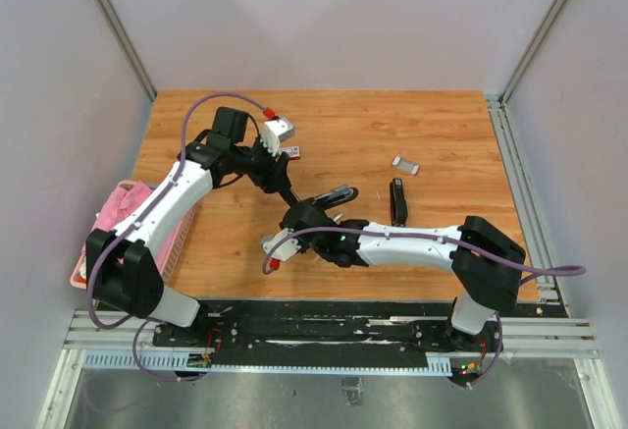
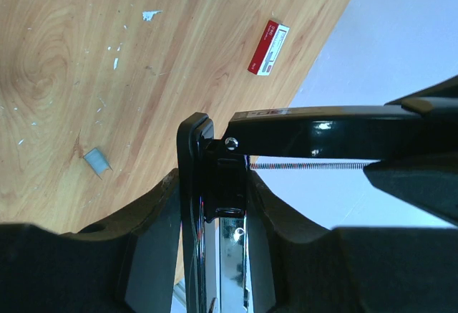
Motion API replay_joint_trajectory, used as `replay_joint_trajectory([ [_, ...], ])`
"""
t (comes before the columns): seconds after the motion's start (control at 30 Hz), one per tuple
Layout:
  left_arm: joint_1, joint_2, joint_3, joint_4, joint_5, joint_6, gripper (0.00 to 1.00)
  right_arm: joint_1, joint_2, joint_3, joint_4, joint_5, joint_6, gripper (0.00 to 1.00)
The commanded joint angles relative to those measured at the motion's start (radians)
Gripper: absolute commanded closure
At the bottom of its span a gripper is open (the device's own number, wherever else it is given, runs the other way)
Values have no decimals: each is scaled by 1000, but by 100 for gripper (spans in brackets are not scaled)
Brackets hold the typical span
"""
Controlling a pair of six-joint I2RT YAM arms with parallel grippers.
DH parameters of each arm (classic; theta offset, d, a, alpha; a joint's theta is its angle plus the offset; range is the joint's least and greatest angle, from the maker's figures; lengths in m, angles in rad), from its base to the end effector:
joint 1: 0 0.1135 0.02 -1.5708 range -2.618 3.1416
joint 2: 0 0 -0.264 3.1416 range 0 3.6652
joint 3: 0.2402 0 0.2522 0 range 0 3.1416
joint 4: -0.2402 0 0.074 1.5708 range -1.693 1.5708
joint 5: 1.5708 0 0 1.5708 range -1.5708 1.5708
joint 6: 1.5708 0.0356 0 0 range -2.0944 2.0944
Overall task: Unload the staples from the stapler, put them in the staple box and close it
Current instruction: Unload the staple at the center of the board.
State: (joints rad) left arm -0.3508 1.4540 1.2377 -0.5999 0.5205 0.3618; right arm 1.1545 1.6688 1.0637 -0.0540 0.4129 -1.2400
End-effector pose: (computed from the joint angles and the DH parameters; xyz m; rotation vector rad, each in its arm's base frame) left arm 0.2880 -0.1243 0.3053 1.0382 2.0878 -0.6124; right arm 0.1609 0.3287 0.2209 -1.9659 1.0132 -0.5065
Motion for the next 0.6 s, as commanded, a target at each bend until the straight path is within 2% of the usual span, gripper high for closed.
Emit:
replay_joint_trajectory([
  [0.0, 51, -46, -47, -49, -5, 34, 43, -62, -44, 19, 29, 130, 51, 84],
  [0.4, 127, -147, -137, 19, 65, -16, 31, -111, -59, 33, 66, 124, 113, 83],
  [0.57, 127, -127, -121, -1, 91, -2, 25, -111, -71, 31, 67, 104, 122, 84],
])
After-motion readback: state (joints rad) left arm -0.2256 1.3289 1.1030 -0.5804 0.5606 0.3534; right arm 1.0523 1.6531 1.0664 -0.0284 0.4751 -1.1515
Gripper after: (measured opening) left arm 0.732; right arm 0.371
